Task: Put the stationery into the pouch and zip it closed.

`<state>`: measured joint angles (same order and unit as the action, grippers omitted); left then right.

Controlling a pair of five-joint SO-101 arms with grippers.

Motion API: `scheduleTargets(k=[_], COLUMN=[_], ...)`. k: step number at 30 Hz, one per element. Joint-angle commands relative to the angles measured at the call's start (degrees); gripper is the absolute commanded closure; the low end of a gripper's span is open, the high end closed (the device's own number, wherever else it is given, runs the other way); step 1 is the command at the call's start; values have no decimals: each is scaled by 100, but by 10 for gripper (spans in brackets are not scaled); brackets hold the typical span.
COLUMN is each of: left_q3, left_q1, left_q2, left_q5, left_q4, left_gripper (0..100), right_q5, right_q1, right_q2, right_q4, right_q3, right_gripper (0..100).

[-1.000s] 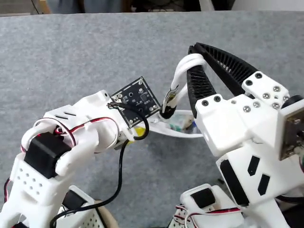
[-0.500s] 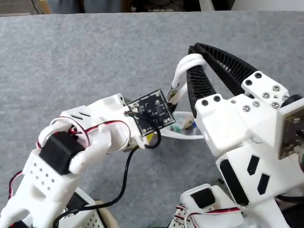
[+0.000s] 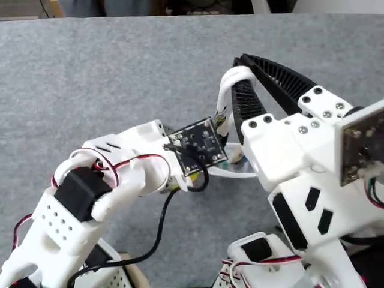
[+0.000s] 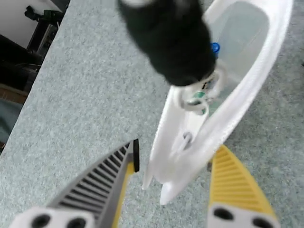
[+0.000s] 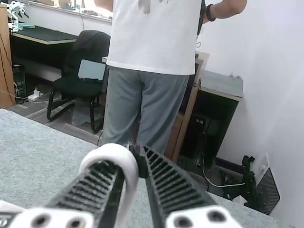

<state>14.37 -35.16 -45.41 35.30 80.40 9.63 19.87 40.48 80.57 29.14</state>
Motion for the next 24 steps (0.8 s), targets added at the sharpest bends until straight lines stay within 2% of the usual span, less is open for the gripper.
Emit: scheduleTargets(k=[1,16,24], left_q3=[-22,400,400], left_q1=[-207,-286,-312], left_q2=[0,0,0], left_q5=[35,53,62], left_q4=[-123,-176,-554], left_gripper=[748,756,955], right_q5=[-53,-53,-53], right_q1=[79,79,79], right_q2=[31,40,40], right_q4=[0,-9,-9], right_q3=[4,4,4], right_gripper=[986,986,986])
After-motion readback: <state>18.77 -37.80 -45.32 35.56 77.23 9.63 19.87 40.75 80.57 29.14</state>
